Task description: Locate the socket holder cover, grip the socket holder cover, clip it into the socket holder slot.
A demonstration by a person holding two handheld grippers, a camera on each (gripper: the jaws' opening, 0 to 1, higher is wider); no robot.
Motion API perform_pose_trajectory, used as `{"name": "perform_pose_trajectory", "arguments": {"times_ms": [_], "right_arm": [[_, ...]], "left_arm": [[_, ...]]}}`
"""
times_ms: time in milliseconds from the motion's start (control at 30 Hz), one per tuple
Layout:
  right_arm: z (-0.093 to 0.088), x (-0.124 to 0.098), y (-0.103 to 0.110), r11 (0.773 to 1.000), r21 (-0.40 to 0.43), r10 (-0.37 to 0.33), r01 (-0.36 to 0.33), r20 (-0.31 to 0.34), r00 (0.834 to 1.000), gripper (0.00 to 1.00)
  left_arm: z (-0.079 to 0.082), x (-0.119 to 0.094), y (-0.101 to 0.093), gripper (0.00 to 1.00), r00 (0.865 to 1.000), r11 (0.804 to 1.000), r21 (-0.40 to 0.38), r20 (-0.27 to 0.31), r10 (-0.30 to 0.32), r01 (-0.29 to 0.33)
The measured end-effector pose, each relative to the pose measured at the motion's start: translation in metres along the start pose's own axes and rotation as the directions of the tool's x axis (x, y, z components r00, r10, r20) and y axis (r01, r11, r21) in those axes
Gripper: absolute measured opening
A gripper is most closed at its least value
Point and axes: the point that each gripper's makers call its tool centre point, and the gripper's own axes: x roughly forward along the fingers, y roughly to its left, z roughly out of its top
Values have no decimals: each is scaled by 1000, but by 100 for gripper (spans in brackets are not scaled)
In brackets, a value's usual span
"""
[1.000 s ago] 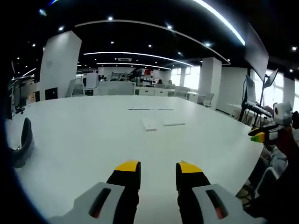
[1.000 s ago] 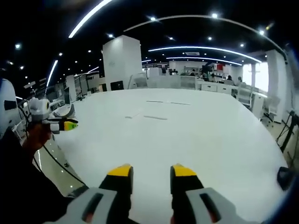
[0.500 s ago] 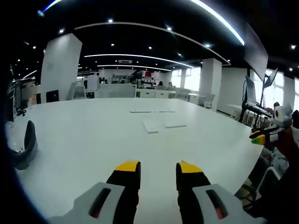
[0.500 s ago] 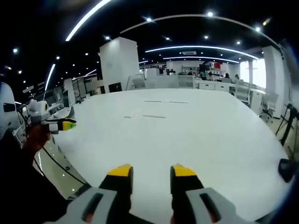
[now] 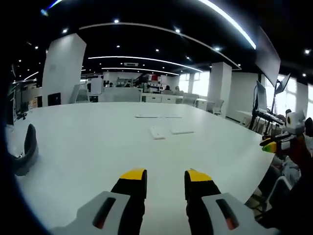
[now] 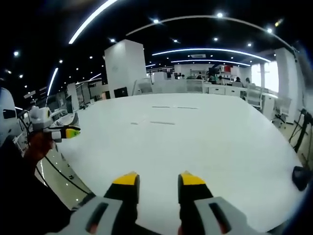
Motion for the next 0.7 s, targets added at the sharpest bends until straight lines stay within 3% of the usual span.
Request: {"name": "perform_pose_trajectory", "arguments": {"times_ms": [467,700], "right_arm": [[5,3,7,999,2,34,-34,6,999,33],[8,-3,1,1000,4,19,-19,19,1000,32]], "left_arm": [[-1,-2,3,31,1000,1000,-5,1,1,-1],[2,-7,7,31,1000,1000,-16,20,16,-15]]}}
